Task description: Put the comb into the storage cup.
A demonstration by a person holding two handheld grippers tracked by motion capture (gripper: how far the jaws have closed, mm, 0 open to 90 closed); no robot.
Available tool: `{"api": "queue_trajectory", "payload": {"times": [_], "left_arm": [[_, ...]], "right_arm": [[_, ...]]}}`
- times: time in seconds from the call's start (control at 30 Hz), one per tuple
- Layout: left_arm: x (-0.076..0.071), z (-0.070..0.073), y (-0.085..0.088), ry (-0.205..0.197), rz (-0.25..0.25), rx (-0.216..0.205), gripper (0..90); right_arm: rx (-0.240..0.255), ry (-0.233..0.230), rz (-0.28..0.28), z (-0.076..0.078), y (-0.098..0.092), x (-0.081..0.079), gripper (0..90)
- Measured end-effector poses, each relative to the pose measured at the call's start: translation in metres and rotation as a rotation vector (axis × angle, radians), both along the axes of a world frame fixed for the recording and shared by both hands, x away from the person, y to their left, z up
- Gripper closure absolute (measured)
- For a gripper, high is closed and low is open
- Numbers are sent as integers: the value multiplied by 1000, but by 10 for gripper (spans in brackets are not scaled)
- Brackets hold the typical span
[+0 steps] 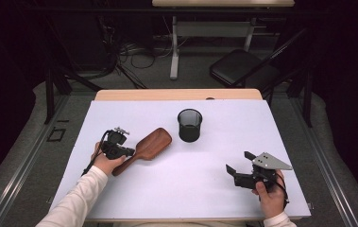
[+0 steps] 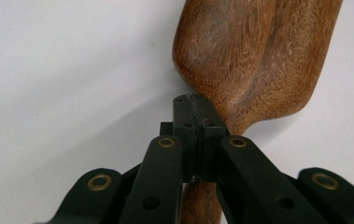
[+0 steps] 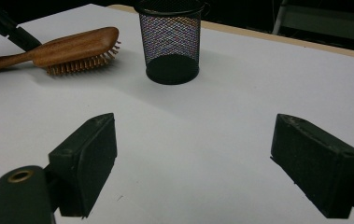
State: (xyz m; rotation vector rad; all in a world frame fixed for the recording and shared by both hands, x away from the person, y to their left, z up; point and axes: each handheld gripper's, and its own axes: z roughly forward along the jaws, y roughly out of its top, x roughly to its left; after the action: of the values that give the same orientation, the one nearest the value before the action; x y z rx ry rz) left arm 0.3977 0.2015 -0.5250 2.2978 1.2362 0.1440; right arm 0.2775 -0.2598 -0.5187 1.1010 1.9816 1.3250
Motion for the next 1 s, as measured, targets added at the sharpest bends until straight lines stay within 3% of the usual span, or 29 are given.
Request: {"api": "queue_trajectory", "payload": {"times": [0.33, 1.0], "left_arm": [[-4, 0, 0, 1, -11, 0, 887], [-8, 6, 11, -5, 10, -26, 754]], "right_arm": [[1, 2, 1, 0, 0, 0, 141], [-1, 4, 2, -1, 1, 0, 141]]}}
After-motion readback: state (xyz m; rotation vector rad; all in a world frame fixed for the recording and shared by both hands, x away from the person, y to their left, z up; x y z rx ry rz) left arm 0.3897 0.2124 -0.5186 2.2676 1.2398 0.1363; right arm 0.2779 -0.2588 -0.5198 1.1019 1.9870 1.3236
